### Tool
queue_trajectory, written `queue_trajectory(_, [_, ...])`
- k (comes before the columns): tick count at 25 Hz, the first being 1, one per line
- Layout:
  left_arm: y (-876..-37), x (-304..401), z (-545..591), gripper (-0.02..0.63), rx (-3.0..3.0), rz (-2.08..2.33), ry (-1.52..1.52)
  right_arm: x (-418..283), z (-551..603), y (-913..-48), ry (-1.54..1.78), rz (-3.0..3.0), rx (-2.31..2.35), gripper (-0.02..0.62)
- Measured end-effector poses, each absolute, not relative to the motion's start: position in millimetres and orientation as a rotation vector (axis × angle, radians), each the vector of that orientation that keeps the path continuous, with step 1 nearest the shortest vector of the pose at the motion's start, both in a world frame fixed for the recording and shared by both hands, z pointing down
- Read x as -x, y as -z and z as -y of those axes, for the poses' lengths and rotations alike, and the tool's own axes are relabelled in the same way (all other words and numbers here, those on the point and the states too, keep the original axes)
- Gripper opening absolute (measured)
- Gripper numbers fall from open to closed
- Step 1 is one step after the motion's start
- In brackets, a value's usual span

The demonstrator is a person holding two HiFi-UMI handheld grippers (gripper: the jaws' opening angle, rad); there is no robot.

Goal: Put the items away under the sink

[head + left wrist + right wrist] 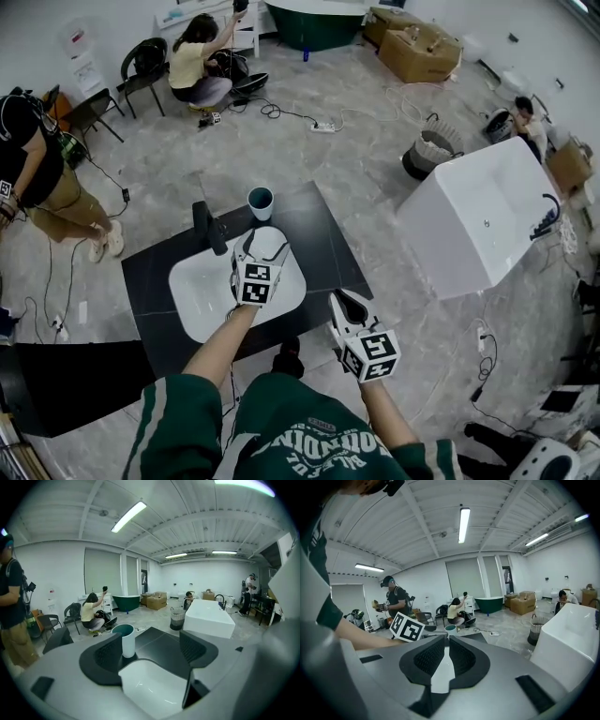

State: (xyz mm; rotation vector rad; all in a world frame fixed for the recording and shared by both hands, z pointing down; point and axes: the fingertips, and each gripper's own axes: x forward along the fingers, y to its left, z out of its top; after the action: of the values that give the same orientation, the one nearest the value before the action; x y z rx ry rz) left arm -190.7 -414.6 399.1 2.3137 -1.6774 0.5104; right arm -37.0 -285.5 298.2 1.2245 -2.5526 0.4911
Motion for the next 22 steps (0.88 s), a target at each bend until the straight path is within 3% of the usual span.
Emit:
queue_trajectory(6, [-413.0, 223.9, 464.0, 0.426, -2.196, 1.744, -0.411, 49.4, 318.8, -311.9, -0.512, 2.518, -1.218, 0.060])
queue_trajectory(22, [-477.5, 252.3, 561.8, 0.439, -1.920, 1.806, -0.405, 28.9, 350.9, -330.8, -0.549, 2.425, -1.244, 0.060])
